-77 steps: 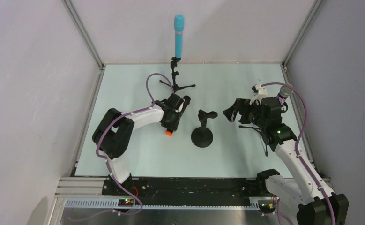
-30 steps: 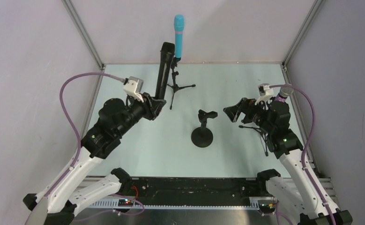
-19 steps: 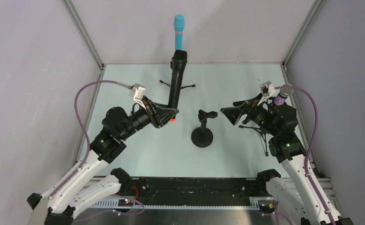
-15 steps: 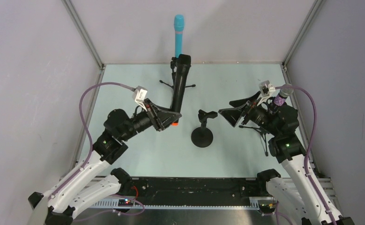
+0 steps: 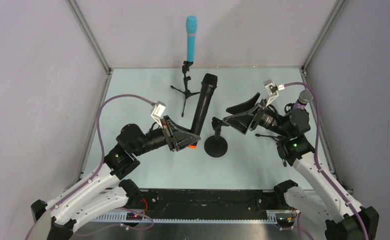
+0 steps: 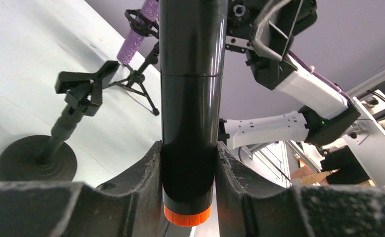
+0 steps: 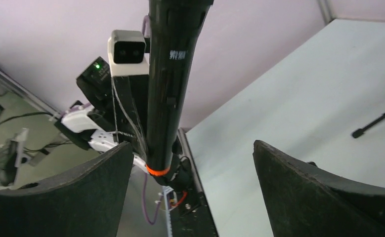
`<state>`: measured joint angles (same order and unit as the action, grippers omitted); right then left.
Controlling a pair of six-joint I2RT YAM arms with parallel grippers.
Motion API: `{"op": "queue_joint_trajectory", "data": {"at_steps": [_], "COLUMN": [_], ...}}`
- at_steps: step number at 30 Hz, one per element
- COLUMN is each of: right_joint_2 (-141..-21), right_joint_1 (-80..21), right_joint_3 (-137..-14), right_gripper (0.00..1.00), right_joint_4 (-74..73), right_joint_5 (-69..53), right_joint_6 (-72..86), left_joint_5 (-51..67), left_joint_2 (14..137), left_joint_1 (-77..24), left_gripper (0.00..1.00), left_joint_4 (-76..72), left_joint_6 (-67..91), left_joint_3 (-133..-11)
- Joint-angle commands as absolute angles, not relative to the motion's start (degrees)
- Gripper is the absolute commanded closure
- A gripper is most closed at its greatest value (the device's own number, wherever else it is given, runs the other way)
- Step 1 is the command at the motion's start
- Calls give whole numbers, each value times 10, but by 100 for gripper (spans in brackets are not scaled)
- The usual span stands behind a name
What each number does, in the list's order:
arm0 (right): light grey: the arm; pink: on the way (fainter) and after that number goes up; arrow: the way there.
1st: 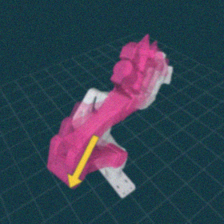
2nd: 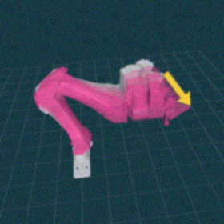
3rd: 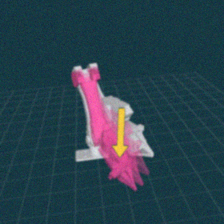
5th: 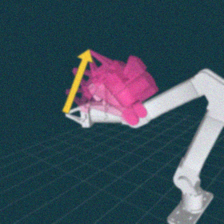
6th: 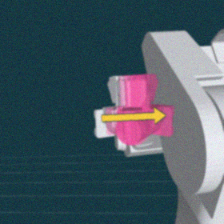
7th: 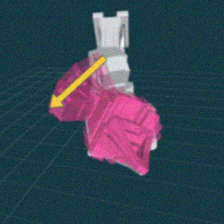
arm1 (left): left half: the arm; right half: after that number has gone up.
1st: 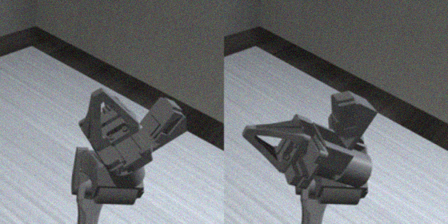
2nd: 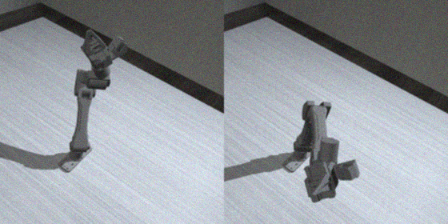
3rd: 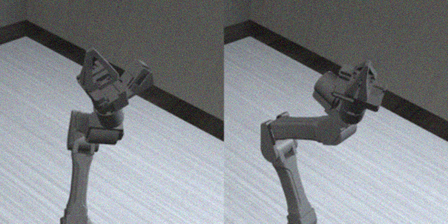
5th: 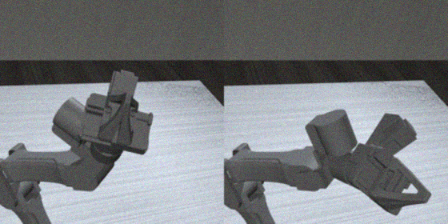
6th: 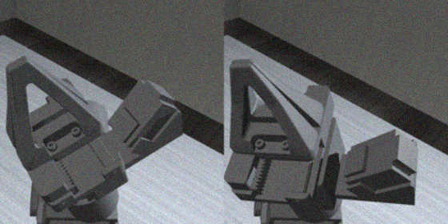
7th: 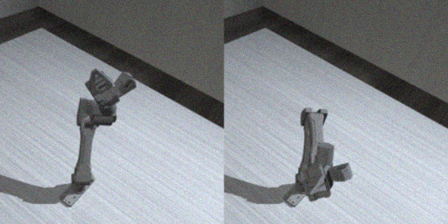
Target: Attach the microphones to the stand
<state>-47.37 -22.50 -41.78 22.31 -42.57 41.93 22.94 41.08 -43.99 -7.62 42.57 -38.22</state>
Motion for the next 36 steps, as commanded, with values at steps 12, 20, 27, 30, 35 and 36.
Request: {"op": "queue_joint_trajectory", "data": {"at_steps": [12,20,27,30,35,36], "right_joint_2": [-579,-620,-659,-675,-688,-690], "right_joint_1": [-293,-328,-349,-354,-355,-355], "right_joint_3": [-423,-451,-473,-474,-475,-476], "right_gripper": [10,13,16,19,27,30], "right_joint_4": [479,477,492,525,553,554], "right_joint_5": [-461,-461,-459,-460,-458,-458], "right_joint_6": [582,576,600,621,634,635], "left_joint_5": [233,215,212,213,220,221], "left_joint_2": [404,385,383,383,386,387], "left_joint_1": [-477,-484,-488,-491,-492,-492], "left_gripper": [100,100,100,100,100,100], "left_joint_4": [-136,-137,-137,-137,-136,-136], "left_joint_6": [451,459,461,461,462,462], "left_joint_3": [-367,-347,-344,-343,-342,-342]}}
